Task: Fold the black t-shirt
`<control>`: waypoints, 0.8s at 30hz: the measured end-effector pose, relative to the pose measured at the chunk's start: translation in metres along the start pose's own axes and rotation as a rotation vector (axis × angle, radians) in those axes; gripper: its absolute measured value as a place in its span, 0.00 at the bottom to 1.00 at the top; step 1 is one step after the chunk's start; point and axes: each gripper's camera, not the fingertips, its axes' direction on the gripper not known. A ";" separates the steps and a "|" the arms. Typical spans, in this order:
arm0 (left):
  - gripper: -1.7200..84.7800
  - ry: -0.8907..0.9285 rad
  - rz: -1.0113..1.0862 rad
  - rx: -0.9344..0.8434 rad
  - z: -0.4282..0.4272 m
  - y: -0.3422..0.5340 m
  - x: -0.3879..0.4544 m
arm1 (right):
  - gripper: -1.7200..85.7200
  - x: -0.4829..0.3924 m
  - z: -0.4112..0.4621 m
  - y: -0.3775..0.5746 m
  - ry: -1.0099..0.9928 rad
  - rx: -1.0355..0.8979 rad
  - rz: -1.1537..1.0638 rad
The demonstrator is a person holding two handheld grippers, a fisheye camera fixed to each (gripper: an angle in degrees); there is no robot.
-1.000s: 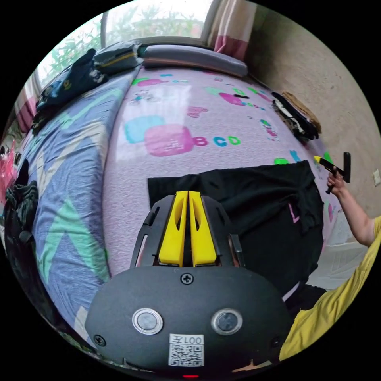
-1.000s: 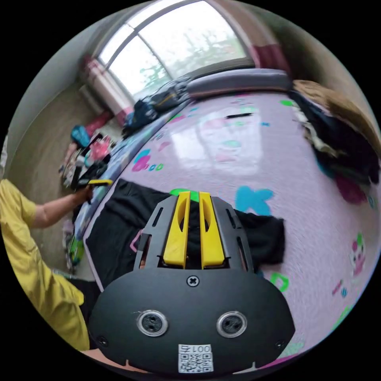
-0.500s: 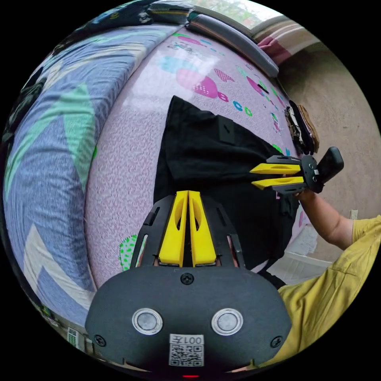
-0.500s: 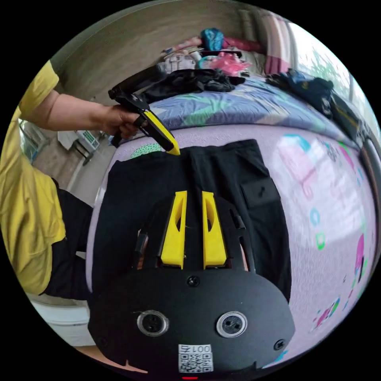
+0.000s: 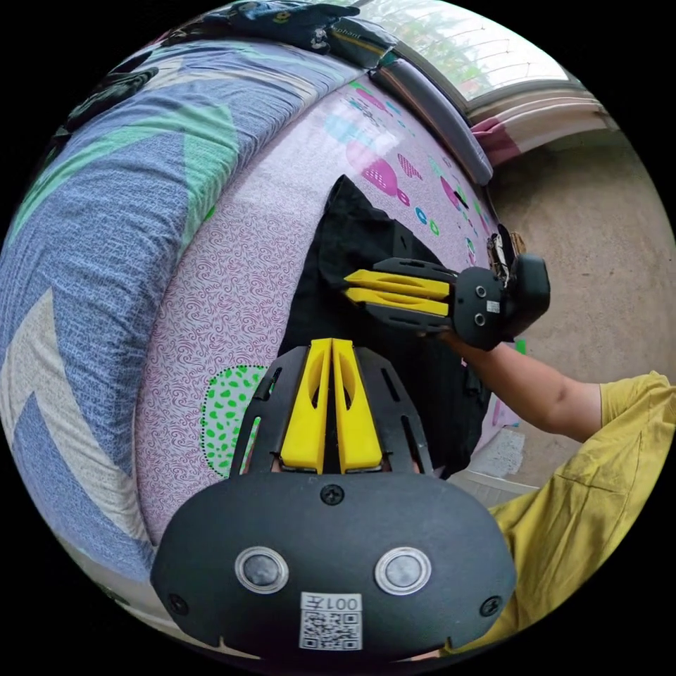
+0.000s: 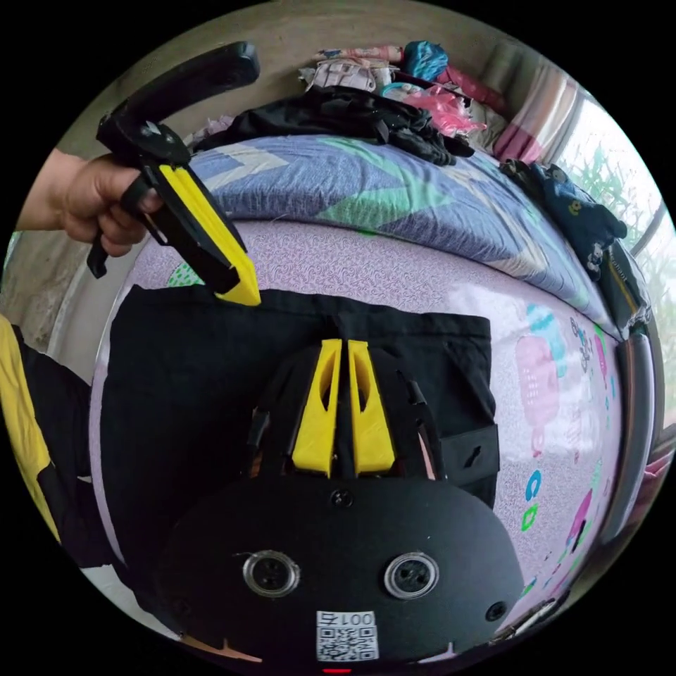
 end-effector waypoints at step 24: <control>0.07 0.291 0.254 0.038 0.032 -0.209 -0.040 | 0.07 0.015 -0.032 0.008 0.009 0.259 0.203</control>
